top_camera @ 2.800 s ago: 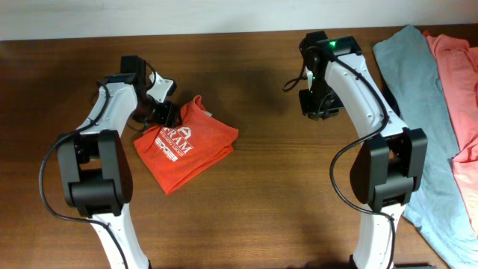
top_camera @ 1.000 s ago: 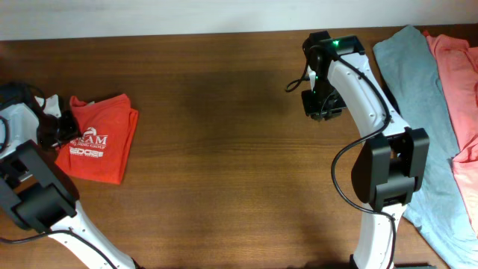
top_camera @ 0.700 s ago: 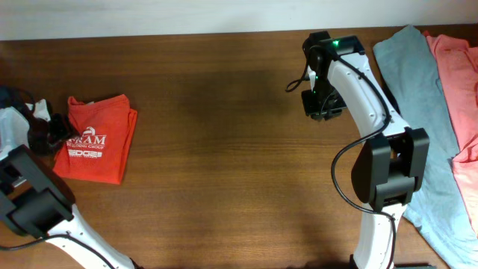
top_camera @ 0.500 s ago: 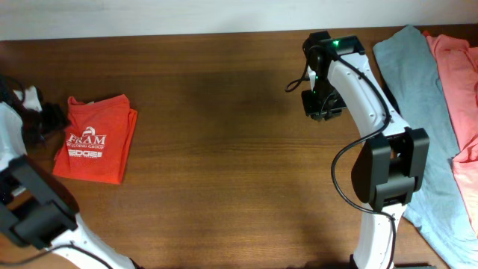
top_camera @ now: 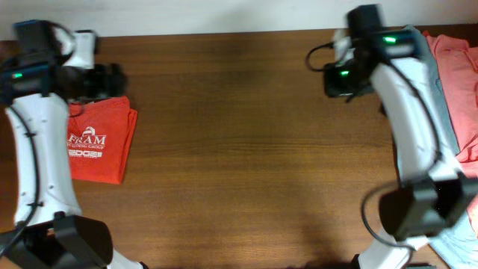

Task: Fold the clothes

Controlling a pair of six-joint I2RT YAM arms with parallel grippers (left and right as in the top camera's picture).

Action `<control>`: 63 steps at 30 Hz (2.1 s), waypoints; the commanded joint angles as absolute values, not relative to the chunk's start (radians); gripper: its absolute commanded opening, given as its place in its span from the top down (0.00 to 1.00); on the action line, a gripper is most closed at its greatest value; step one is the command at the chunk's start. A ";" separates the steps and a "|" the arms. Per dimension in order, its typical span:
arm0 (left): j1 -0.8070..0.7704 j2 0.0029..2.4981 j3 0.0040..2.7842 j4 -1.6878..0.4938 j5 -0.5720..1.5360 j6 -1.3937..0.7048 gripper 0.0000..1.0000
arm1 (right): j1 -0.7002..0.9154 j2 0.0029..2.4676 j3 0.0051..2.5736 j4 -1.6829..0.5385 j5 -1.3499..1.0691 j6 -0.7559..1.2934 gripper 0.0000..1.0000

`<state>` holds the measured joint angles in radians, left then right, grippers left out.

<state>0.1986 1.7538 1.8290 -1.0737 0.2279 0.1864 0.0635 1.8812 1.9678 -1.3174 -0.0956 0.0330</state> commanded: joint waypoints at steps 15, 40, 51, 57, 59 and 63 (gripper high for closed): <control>0.092 1.536 1.827 -1.299 0.193 0.207 0.01 | 0.006 1.552 1.953 -1.472 -0.093 0.012 0.01; 0.093 0.655 1.081 -1.203 0.194 0.196 0.01 | 0.006 0.437 1.158 -1.418 -0.067 0.012 0.01; 0.093 0.657 1.081 -1.326 0.194 0.196 0.01 | 0.006 0.424 1.158 -1.418 -0.067 0.012 0.01; 0.093 0.657 1.081 -1.326 0.194 0.196 0.01 | 0.006 0.411 1.155 -1.372 -0.069 0.012 0.01; 0.093 0.657 1.081 -1.326 0.194 0.196 0.01 | 0.006 0.402 1.146 -1.303 -0.071 0.012 0.01; 0.093 0.657 1.081 -1.326 0.194 0.196 0.01 | 0.006 0.373 1.069 -1.171 -0.070 0.011 0.01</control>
<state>0.0902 0.6609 1.0855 -1.3270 0.1974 0.2016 0.0105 0.3996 1.1275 -1.2137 -0.0761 0.0032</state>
